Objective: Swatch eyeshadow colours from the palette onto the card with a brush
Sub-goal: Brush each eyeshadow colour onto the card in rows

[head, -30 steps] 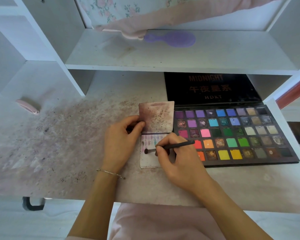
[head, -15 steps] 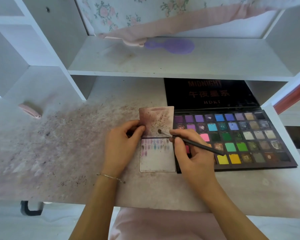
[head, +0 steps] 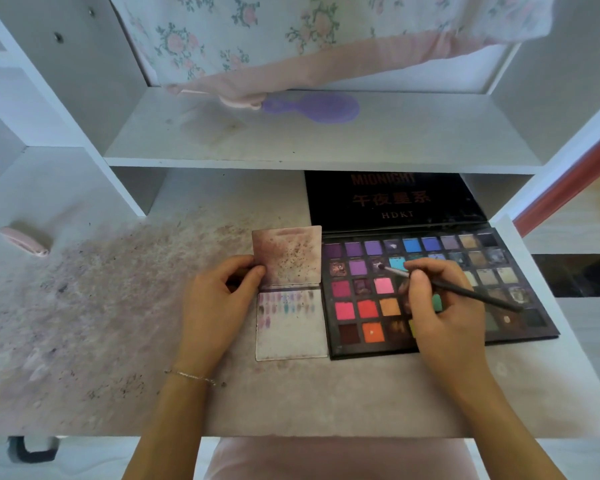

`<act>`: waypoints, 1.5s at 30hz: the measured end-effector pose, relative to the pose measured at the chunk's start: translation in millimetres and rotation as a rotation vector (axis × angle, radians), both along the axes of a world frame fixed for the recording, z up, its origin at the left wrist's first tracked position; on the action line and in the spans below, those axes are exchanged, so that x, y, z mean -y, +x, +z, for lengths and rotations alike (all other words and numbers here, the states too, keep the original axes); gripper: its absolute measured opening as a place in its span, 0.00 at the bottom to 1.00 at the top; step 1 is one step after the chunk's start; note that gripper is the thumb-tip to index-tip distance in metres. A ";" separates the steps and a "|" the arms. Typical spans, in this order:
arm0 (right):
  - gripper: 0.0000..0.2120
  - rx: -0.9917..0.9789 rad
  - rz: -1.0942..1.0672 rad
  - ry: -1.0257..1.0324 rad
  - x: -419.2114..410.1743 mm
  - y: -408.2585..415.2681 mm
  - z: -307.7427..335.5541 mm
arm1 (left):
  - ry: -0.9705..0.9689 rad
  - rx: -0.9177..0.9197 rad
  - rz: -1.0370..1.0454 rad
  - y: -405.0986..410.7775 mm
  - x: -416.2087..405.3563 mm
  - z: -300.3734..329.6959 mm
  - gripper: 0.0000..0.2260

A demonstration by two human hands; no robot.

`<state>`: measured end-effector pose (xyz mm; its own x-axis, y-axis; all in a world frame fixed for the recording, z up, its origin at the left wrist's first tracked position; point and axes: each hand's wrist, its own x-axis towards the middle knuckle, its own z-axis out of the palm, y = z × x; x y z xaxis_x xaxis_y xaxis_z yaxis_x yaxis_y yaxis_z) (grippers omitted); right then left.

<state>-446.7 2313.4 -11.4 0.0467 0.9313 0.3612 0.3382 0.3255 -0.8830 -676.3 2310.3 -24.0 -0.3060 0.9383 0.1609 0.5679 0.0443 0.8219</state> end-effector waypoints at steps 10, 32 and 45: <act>0.06 0.221 -0.079 -0.025 2.2 8.3 -10.7 | 0.000 -0.001 0.008 1.7 0.4 0.8 0.06; 0.17 0.214 -0.054 -0.082 0.5 8.5 -7.5 | -0.007 -0.021 -0.005 0.4 -0.1 -0.7 0.06; 0.08 -0.051 0.062 -0.114 6.5 -12.4 1.1 | -0.018 -0.008 -0.004 1.0 0.5 -0.3 0.06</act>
<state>-459.0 2306.8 -10.3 0.0033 0.9678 0.2518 0.2737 0.2413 -0.9310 -675.3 2309.8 -24.3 -0.3009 0.9424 0.1460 0.5745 0.0569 0.8165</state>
